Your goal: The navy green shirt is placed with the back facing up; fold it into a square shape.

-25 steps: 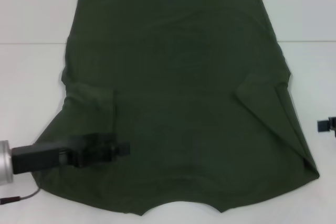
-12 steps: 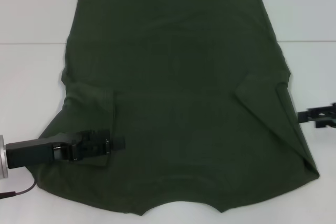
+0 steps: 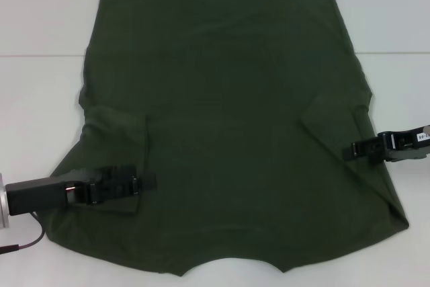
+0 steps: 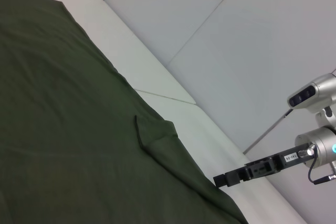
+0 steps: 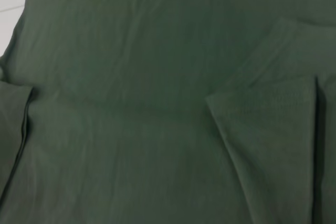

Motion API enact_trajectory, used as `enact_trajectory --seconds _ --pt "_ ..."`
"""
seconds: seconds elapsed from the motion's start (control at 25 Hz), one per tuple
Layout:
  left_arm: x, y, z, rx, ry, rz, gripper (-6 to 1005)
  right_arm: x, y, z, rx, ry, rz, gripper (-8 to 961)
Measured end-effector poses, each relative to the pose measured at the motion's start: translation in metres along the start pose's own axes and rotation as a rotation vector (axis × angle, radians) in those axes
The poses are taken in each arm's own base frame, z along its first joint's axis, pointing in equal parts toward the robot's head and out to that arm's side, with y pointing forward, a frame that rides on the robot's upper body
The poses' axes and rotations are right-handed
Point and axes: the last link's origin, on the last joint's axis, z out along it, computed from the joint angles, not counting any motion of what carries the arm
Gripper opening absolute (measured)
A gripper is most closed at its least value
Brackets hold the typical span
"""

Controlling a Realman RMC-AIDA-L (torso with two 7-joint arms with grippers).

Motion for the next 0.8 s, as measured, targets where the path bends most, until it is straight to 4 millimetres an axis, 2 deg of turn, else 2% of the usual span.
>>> enact_trajectory --seconds 0.48,0.8 --pt "-0.002 0.0 0.002 -0.003 -0.003 0.003 934 0.003 -0.013 -0.016 0.013 -0.007 0.04 778" --pt "-0.002 0.001 0.002 -0.004 -0.004 0.002 934 0.01 -0.011 -0.007 0.003 0.002 0.046 779"
